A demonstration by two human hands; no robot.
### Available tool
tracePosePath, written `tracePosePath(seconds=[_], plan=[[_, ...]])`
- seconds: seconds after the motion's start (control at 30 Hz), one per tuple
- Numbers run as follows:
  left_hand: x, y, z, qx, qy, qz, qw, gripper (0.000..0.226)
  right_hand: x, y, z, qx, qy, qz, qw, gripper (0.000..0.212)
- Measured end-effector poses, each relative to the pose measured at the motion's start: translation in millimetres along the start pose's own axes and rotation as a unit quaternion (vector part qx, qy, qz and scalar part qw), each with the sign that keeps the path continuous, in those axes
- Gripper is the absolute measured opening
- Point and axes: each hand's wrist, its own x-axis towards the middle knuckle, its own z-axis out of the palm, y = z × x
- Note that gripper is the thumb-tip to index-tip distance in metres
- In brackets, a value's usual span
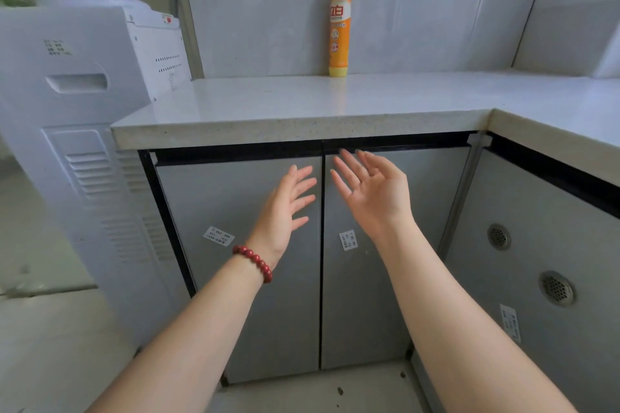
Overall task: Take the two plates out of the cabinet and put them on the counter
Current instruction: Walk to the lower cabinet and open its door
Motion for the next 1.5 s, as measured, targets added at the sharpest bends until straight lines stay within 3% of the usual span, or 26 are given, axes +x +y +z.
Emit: tracePosePath(seconds=[0.43,0.7,1.3,1.37,1.5], plan=[[-11.4,-5.6,-17.2,-0.003,0.000,-0.002,1.000,0.053,4.6,4.5,22.4,0.072,0.019,-0.004,0.997,0.049],[-8.6,-6.6,-20.3,-0.013,-0.008,-0.002,1.000,0.053,-5.5,3.9,19.1,0.071,0.028,-0.019,0.997,0.075],[17.1,-1.3,8.0,-0.076,-0.085,-0.046,0.992,0.075,-48.6,-7.7,10.3,0.051,0.035,-0.038,0.997,0.067],[17.4,-2.2,6.9,-0.074,-0.090,-0.047,0.992,0.078,-49.7,-6.7,9.1,0.028,0.046,-0.050,0.997,0.065],[15.0,-1.7,7.3,-0.075,-0.103,-0.047,0.991,0.079,-57.1,-5.8,-2.4,-0.158,0.117,-0.099,0.975,0.043]])
